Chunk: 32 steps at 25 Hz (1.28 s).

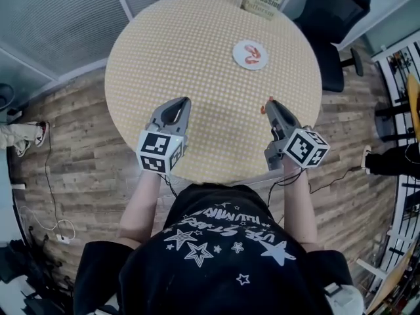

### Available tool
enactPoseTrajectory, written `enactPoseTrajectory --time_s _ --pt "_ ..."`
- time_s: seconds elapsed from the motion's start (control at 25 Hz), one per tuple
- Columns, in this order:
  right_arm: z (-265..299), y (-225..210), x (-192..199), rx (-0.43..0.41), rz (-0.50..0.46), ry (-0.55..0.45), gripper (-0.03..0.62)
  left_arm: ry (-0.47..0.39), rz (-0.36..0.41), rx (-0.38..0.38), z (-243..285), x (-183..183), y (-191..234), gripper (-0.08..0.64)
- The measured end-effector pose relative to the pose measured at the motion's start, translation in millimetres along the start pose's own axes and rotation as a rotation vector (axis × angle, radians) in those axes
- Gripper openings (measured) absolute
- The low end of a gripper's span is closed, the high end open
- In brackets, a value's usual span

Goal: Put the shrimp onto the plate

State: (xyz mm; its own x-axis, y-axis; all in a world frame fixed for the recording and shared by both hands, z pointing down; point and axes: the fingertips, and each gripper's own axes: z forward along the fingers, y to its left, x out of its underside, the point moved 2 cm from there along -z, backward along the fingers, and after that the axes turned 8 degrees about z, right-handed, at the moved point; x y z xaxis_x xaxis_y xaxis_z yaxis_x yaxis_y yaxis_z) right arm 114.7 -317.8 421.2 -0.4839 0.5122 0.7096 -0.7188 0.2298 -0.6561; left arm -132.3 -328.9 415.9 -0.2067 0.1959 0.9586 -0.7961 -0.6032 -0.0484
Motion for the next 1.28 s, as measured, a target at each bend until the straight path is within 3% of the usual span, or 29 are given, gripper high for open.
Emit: enactPoseTrajectory --time_s 0.24,0.64,1.28 --pt "7.4 -13.8 -4.8 0.020 -0.003 0.024 0.071 0.019 -0.001 0.026 20.8 -0.3 -0.4 0.011" --pt "70.7 -43.6 -43.7 -0.033 -0.020 0.051 0.071 0.063 -0.011 -0.017 60.7 -0.4 4.4 0.011" --pt "142.9 -68.0 -81.4 -0.066 -0.046 0.061 0.071 0.031 0.011 -0.045 140.5 -32.1 23.2 0.011"
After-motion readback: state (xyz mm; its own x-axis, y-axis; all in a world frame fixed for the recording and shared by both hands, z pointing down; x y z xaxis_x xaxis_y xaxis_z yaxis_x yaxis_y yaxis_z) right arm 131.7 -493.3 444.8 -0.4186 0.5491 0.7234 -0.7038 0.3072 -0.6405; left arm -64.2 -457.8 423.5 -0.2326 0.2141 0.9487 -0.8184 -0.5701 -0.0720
